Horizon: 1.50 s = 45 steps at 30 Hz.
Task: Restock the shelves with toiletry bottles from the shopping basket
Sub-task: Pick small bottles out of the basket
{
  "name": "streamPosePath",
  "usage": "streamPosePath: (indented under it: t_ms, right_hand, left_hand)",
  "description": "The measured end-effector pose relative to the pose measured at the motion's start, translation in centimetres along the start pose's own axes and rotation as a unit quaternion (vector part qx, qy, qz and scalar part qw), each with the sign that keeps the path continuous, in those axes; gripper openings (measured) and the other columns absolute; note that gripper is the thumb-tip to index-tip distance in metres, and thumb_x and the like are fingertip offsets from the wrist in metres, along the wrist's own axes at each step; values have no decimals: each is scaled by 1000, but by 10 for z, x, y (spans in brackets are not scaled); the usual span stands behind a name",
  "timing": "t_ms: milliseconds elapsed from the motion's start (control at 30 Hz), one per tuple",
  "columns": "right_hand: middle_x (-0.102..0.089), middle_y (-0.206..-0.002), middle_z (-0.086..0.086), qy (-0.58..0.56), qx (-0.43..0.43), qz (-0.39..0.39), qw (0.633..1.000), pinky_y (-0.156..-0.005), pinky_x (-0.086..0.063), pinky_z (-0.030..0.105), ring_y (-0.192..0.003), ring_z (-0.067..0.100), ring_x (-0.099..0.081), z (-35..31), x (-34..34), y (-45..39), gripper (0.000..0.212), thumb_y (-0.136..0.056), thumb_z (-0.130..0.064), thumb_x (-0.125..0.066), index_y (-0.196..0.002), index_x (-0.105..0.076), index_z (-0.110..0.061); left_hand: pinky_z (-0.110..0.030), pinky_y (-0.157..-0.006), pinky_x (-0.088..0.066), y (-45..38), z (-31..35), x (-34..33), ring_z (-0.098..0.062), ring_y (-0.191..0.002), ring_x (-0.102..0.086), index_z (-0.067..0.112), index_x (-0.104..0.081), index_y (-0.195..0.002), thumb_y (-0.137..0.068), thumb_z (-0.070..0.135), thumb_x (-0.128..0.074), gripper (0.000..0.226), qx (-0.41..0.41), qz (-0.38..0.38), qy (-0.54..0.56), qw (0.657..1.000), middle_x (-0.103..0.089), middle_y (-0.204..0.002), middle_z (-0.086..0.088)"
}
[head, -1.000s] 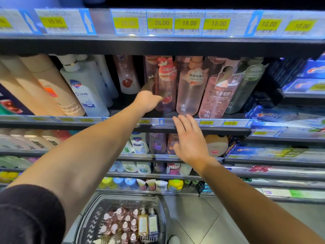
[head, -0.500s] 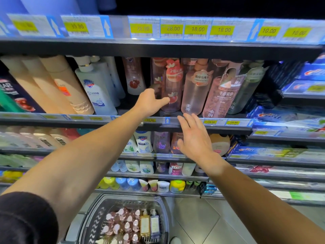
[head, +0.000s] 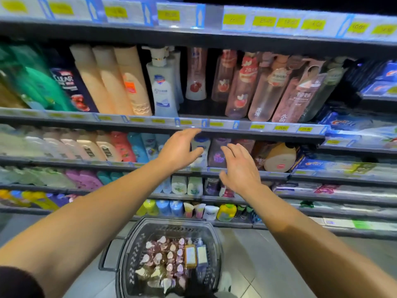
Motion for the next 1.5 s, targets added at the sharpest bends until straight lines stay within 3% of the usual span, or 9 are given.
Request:
streamPosePath:
  t_ms: [367,467,567,667,800,933,1133,1267,1500]
  right_hand:
    - [-29,-154,7,-26,-8,-93,995,-117,-19,35,-141,26,-22,-95,-91,90,71,-89,-33,-59,-150,-29,-11]
    - [-41,-145,9,-25,4,-110,994,-112,-25,32,-134,27,-34,-110,-123,113,65,-86,-30,-62,-143,-40,-7]
    - [-42,-143,10,-30,5,-168,985,-112,-25,34,-134,29,-33,-118,-160,135,54,-87,-25,-58,-137,-47,-8]
    - [-35,-150,8,-38,-15,-225,973,-114,-24,32,-139,27,-28,-115,-195,153,65,-85,-26,-59,-144,-37,-13]
    - [-36,-151,5,-57,-33,-281,958,-114,-28,34,-140,26,-28,-105,-242,173,66,-87,-28,-57,-147,-33,-15]
    - [-48,-137,2,-82,-55,-305,947,-98,-45,31,-125,26,-45,-87,-295,186,61,-82,-24,-61,-140,-44,-16]
    - [-40,-144,3,-97,-75,-392,912,-104,-42,36,-128,25,-39,-61,-402,197,62,-87,-26,-57,-145,-36,-17]
    - [-39,-143,9,-123,-58,-430,892,-105,-40,37,-128,30,-40,-54,-474,200,66,-87,-27,-60,-146,-35,-11]
    - [-41,-142,11,-150,-74,-453,876,-102,-43,40,-128,32,-44,-44,-595,200,66,-87,-27,-61,-146,-36,-12]
  left_hand:
    - [-42,-111,-36,160,-77,-58,-27,-136,-41,14,-41,-146,-91,34,-63,63,20,-130,-16,991,-43,-150,-7]
    - [-42,-110,-36,197,-95,-81,-28,-133,-43,15,-44,-143,-90,34,-64,59,27,-157,-4,987,-48,-146,-6]
    - [-42,-94,-49,234,-108,-102,-31,-115,-57,12,-53,-134,-87,28,-67,51,28,-175,30,984,-61,-128,-9]
    - [-41,-83,-54,266,-119,-126,-34,-105,-62,10,-55,-133,-84,19,-68,52,37,-193,66,978,-64,-122,-13]
    - [-41,-105,-44,302,-146,-169,-32,-128,-50,13,-48,-141,-86,25,-66,60,97,-230,51,967,-53,-141,-10]
    - [-41,-113,-36,329,-174,-221,-31,-136,-42,14,-43,-145,-88,28,-63,62,164,-270,43,948,-46,-148,-10]
    - [-45,-107,-43,356,-209,-302,-32,-127,-52,7,-53,-138,-85,20,-64,56,223,-262,58,937,-58,-135,-15]
    - [-35,-101,-45,377,-236,-364,-25,-125,-53,15,-51,-138,-85,26,-66,56,304,-286,59,907,-57,-137,-5]
    - [-31,-95,-46,398,-284,-457,-24,-116,-58,10,-56,-134,-85,19,-66,50,309,-295,63,902,-62,-129,-6]
Point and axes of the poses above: each hand's wrist, its own y-axis away from the middle knuckle, its own x-axis out of the back of the hand, z = x × y, the point moved 6 cm from there along -y, towards the middle knuckle
